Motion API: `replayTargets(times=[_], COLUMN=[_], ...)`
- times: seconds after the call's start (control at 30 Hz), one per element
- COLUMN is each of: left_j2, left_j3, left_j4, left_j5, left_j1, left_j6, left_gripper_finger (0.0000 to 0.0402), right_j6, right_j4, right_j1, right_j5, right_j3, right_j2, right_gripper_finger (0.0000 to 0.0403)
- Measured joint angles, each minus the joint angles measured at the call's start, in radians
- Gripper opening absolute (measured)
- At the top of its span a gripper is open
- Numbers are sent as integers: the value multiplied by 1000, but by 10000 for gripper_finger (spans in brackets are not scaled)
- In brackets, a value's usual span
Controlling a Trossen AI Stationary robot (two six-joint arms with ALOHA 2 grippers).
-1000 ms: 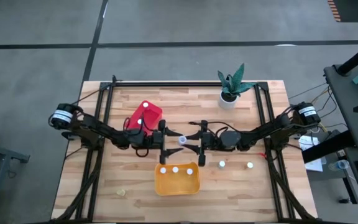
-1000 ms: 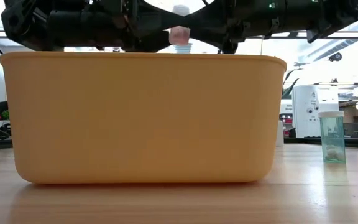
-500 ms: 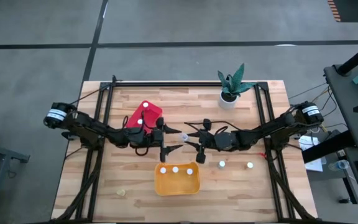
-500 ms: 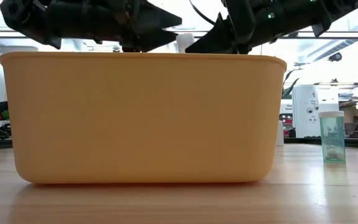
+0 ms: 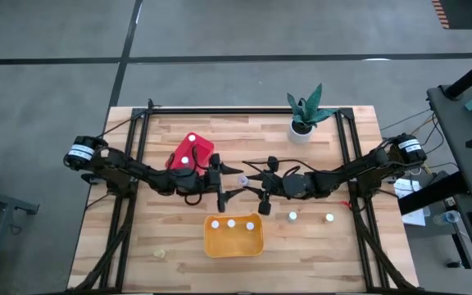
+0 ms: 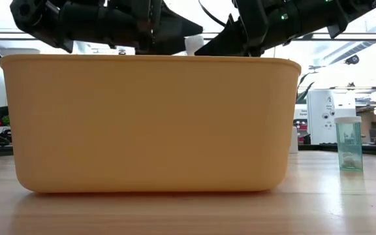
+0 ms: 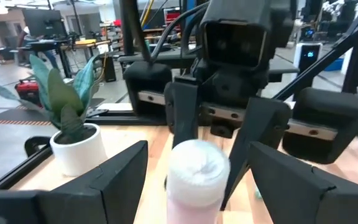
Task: Pick and place medicine bottles into bin by pill shape (circle, oval)
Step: Put the white capsule bottle into the red bin
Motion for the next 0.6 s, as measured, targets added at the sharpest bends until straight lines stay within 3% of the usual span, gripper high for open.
replayTargets(times=[0.23, 0.6], left_j2=[0, 0], left_j3=[9, 11], left_j4=[-32, -33], left_j5=[-12, -28], left_j1=[0, 0], left_j6=[0, 0], left_gripper_finger=[250, 133], right_j6=[1, 14], right_j4=[2, 3], right_j1=[0, 0], right_j5=[0, 3], right_j3=[0, 0], right_j2=[0, 0], right_gripper_finger=[118, 118])
